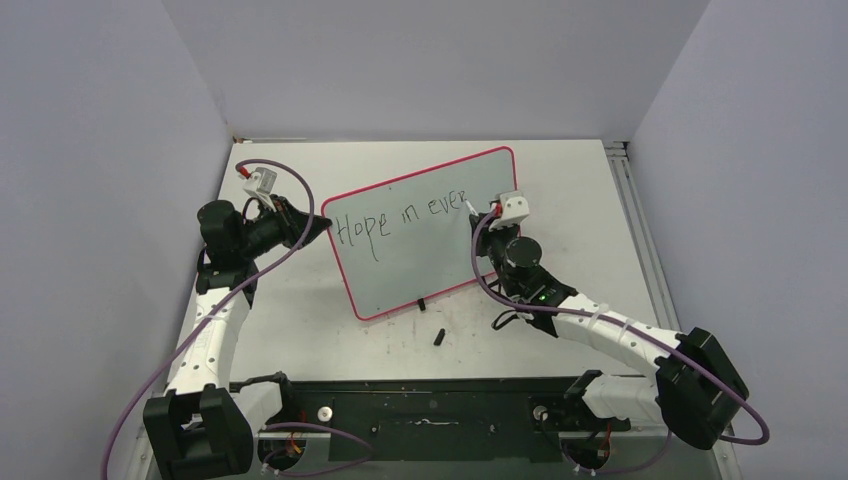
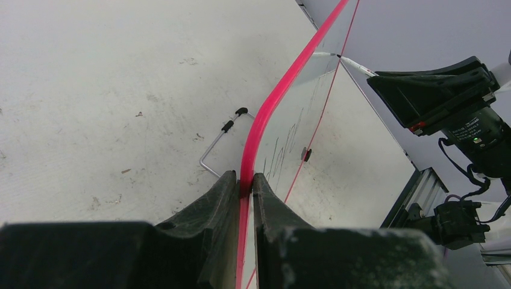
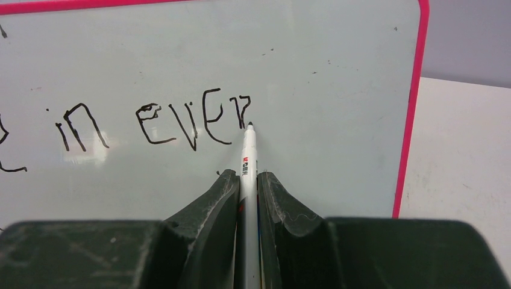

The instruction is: Write a sentence on the whiteboard

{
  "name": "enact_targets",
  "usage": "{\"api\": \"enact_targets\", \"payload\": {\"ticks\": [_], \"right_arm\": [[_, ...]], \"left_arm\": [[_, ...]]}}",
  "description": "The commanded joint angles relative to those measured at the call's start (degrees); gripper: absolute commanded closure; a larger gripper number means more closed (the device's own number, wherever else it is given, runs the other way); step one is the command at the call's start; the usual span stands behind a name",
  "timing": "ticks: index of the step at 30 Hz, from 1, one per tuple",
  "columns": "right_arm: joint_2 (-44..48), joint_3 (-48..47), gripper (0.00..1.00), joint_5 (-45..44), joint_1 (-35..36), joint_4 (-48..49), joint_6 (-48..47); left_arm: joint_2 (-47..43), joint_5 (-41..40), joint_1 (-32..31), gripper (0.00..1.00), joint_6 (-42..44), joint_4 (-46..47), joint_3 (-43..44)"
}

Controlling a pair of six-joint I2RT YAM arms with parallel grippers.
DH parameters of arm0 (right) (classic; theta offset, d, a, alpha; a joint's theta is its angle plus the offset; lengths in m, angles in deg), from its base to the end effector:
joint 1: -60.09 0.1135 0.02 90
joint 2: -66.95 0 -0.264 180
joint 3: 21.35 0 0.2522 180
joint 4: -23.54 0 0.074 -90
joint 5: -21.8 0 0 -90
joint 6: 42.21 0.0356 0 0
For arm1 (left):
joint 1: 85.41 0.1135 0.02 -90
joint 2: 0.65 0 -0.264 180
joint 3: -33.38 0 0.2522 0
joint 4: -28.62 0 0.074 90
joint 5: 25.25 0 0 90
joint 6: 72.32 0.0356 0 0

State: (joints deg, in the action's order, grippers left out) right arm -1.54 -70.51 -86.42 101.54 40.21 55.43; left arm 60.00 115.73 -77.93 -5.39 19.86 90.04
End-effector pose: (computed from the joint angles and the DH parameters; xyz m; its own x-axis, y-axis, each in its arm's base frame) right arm 0.2089 0.1696 0.2706 -0.0869 0.0917 -0.9920 -0.3865 0.9146 0.1184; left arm 0.2378 0.0033 0.3048 -0.4636 -0.3097 -0.8302 0.5301 0.6538 -0.5399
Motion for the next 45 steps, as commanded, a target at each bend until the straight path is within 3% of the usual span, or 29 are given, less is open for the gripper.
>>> {"api": "enact_targets", "payload": {"ticks": [1,20,32,45], "right_arm": [[-0.25,-2.84,0.95,-0.77,-0.66,4.79,-1.04],[-2.10,-3.21,0.95,0.72,-2.24,4.96,-0.66],[1.27,0.84,0.95,-0.17,-2.22,1.33,1.84],[3.33,-1.44,0.95,-1.43,-2.24,2.85,-0.37]], "left_arm": [[-0.18,0.70,-0.70,0.97,0.83,-1.55,1.60],[-0.26,0.78,-0.67,0.98,1.01,-1.72,1.53],[-0.36,0.70,-0.71,1.00,1.01,-1.69,1.55],[-0.42,0.52,-0.69,1.00,1.17,-1.77,1.57]]}}
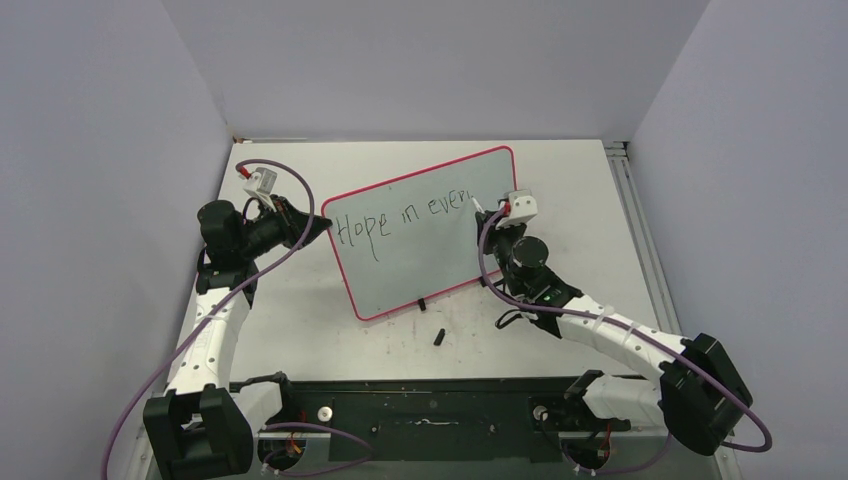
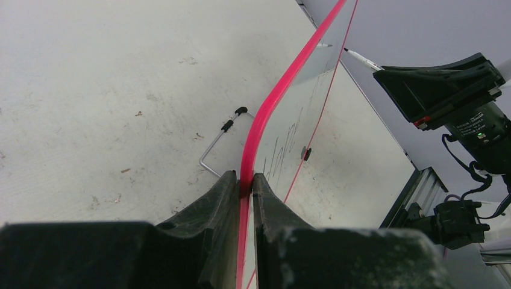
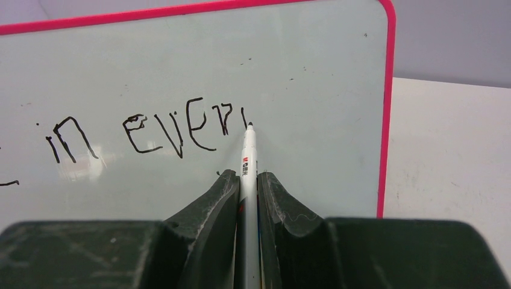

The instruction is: Write a sentence on the whiteboard

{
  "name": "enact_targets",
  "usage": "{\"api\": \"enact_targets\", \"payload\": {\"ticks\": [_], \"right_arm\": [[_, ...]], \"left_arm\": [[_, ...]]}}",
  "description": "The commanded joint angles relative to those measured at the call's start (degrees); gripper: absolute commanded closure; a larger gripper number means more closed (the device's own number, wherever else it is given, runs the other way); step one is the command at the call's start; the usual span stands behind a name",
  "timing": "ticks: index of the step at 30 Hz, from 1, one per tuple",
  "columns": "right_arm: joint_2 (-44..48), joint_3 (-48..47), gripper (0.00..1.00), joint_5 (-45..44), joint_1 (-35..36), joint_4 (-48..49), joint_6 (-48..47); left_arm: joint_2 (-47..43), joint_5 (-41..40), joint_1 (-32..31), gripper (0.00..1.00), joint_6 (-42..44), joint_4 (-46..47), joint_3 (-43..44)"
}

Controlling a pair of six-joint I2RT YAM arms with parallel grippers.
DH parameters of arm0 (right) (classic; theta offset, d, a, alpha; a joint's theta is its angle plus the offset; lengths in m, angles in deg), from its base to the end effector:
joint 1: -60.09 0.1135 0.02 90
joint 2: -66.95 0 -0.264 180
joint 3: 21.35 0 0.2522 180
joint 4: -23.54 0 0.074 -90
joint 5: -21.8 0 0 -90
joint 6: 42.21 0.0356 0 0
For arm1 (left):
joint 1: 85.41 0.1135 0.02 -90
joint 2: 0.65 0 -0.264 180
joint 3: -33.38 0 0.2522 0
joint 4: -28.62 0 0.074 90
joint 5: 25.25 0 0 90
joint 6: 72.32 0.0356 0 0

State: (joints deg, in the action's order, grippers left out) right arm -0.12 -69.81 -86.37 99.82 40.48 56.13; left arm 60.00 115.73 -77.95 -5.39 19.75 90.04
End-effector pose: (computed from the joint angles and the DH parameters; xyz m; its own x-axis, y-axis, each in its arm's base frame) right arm 0.2101 0.1602 0.2730 -0.0755 0.1165 -0.9903 -0.3604 0.9228 0.1360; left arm 0.2378 0.0032 0.3046 -0.4653 -0.3097 -0.8292 0.5293 0.6535 -0.5411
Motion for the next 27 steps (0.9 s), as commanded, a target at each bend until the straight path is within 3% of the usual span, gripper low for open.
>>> {"api": "enact_targets", "payload": {"ticks": [1,27], "right_arm": [[1.64,-2.46,0.95,-1.51,-0.50,2.67,-1.45],[-3.32,-3.67,0.95,-0.31,-1.36,3.76,-2.21]], "left_arm": [[-0.43,0.52,-0.64,1.00,1.18,-1.71,1.57],[-0.40,0.69,-0.69,1.00,1.27,-1.84,1.63]]}}
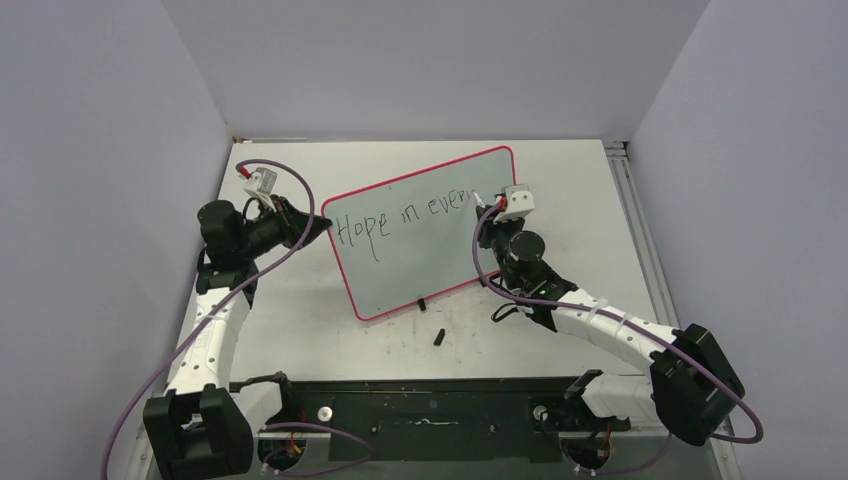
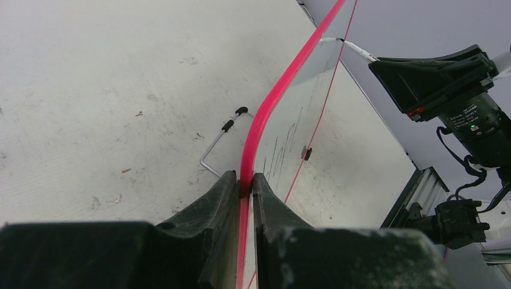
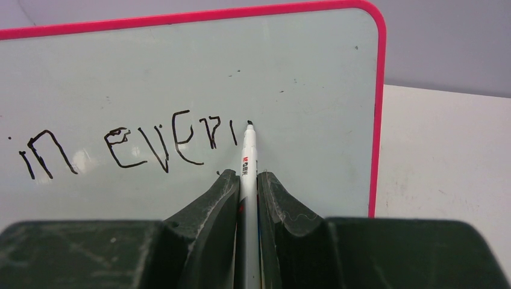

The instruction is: Write a sentence on the whiteboard

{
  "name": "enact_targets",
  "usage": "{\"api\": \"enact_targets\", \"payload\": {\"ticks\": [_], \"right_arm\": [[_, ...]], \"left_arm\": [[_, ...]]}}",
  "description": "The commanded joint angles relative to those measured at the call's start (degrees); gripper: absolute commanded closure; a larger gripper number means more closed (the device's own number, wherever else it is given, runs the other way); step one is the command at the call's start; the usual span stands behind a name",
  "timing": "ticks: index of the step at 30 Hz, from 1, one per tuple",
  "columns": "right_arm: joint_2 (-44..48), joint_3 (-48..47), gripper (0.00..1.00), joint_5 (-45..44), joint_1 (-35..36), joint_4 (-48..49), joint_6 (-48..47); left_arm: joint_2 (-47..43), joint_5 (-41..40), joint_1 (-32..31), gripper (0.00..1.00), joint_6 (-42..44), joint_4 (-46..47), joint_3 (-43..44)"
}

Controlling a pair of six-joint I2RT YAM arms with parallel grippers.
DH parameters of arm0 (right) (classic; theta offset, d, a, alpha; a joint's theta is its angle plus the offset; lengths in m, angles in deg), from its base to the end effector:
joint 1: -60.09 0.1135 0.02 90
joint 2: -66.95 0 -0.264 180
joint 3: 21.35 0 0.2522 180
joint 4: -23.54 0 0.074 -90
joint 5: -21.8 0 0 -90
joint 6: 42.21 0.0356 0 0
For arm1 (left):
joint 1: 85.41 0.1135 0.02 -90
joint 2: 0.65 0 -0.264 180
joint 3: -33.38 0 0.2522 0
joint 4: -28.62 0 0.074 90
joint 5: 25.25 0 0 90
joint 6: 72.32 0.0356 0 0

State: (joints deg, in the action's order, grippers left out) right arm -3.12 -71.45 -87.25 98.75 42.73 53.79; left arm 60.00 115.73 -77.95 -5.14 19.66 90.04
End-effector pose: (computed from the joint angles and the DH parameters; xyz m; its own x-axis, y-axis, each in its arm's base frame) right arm 0.2218 0.1625 0.2741 -0.0457 0.0900 -0.9949 -0.3327 0.9377 0.1001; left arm 0.2377 0.0032 0.3045 -0.4643 -0.3071 -0.8308 0.5305 0.6547 -0.5385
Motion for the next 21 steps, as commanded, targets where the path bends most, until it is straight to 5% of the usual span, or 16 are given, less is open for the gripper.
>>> {"api": "enact_targets", "payload": {"ticks": [1,21], "right_arm": [[-0.24,-1.88,0.95,0.63,-0.33,1.16,0.27],[2.03,3.57,0.95,1.32,3.77,-3.02,5.00]], "left_arm": [[-0.42,0.65,-0.68,1.00,1.03,-1.71,1.65],[-0.70,0.87,-0.67,1.00,0.78,-1.40,1.58]]}}
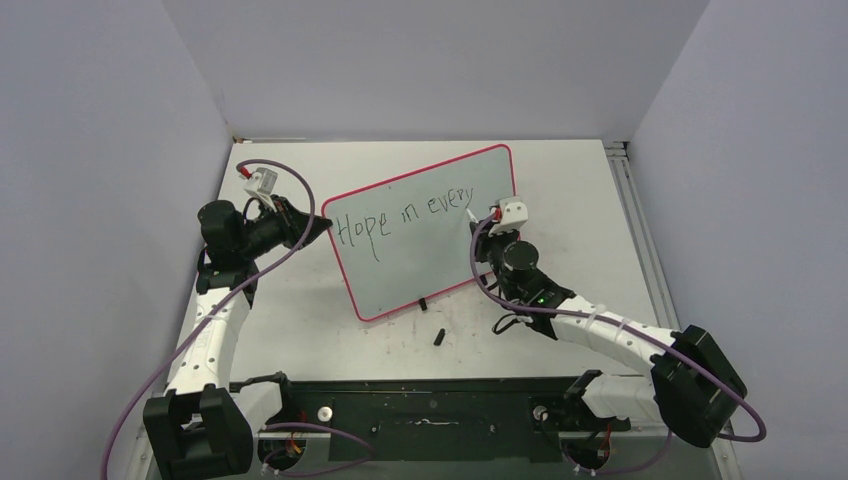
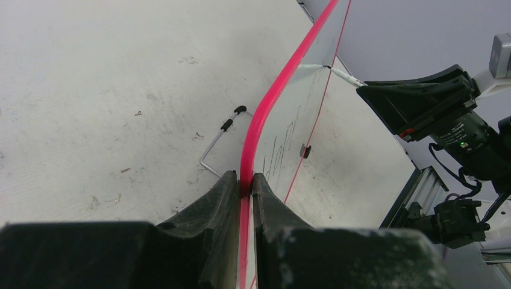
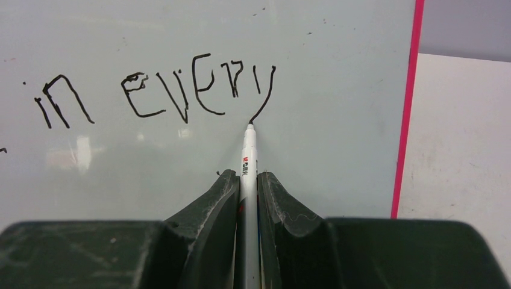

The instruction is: Write a sentence on the whiteboard

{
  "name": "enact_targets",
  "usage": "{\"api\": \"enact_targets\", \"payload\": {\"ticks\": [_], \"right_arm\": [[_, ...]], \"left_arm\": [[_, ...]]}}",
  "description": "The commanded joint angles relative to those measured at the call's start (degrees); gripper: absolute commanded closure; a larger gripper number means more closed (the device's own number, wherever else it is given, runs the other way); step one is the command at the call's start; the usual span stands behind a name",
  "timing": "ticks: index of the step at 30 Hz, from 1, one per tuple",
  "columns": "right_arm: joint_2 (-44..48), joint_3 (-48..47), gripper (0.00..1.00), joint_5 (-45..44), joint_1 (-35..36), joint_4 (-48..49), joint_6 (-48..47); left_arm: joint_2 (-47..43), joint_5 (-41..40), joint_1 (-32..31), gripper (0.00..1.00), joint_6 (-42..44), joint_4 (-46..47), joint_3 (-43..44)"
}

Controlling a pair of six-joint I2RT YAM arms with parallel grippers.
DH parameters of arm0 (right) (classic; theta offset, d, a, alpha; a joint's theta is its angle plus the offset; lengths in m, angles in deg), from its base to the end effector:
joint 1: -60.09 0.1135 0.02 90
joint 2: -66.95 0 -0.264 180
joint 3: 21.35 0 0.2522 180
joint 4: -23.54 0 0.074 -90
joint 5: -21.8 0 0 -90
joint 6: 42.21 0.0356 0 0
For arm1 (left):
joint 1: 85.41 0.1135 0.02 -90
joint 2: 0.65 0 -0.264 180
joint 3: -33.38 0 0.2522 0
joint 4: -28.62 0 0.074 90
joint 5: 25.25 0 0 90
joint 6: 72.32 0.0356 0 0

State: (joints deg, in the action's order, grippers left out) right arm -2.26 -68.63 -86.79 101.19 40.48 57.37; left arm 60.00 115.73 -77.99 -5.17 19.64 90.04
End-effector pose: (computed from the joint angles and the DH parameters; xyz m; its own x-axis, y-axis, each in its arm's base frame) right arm 0.2091 0.1673 0.2567 -0.1285 0.0972 -0.9869 -0.3675 0.9197 0.1385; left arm 0.2377 0.0031 0.3044 -0.4651 -0.3071 -0.8303 0.5305 0.6542 -0.5391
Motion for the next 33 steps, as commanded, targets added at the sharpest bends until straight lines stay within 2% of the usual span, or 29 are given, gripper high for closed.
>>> {"api": "enact_targets", "payload": {"ticks": [1,9,22,33], "right_arm": [[1.17,0.96,0.95,0.73,1.73,-0.81,1.44],[2.58,0.99,0.95,-1.93,4.87,-1.55,0.93],[9.94,-1.67,0.95,-4.27,5.09,-7.06,-0.91],[11.18,-4.60,0.95,8.75,-6.92,-7.97,-0.59]], "left_arm": [[-0.72,0.86,-0.65,1.00,0.79,-1.39,1.58],[-0.81,0.87,-0.61,1.00,0.73,-1.40,1.49],[-0.88,0.41,-0.61,1.00,0.90,-1.65,1.44],[-1.14,0.34,-0.65,1.00,1.14,-2.13,1.40]]}}
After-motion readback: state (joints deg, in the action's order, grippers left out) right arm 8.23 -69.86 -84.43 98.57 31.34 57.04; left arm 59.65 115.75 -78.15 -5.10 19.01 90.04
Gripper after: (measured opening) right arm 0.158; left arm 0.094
